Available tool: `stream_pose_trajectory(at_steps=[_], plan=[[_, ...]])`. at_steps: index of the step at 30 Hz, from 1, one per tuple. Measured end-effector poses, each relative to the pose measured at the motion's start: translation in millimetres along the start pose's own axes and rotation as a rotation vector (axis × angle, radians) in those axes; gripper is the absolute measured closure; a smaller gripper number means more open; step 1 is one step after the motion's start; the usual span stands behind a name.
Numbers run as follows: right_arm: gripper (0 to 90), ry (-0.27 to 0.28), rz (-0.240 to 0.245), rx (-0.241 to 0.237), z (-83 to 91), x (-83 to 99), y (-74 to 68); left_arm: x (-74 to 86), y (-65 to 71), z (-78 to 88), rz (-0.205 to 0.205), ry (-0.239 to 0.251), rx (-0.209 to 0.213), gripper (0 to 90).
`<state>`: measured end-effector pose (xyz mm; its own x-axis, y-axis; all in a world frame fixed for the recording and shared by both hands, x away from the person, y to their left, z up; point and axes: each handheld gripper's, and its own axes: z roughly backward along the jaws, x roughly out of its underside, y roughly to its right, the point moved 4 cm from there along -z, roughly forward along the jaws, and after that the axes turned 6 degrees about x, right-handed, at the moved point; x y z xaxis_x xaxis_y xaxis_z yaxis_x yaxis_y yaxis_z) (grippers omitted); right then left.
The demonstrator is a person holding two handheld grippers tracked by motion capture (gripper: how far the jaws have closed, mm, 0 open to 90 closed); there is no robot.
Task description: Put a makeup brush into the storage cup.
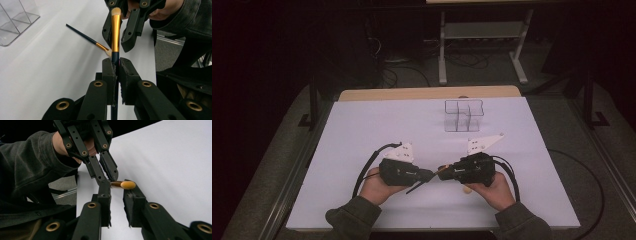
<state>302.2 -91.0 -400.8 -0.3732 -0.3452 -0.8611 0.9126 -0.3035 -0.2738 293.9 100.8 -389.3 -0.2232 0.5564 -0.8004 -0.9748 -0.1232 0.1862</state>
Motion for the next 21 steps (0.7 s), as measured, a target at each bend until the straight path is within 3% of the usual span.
stream_pose_trajectory(at_steps=[21], plan=[[83.1, 0.013, -0.008, -0.041, -1.4, -0.7, -1.2, -1.7, 2.3, -7.5, -0.011, -0.026, 0.015, 83.2]])
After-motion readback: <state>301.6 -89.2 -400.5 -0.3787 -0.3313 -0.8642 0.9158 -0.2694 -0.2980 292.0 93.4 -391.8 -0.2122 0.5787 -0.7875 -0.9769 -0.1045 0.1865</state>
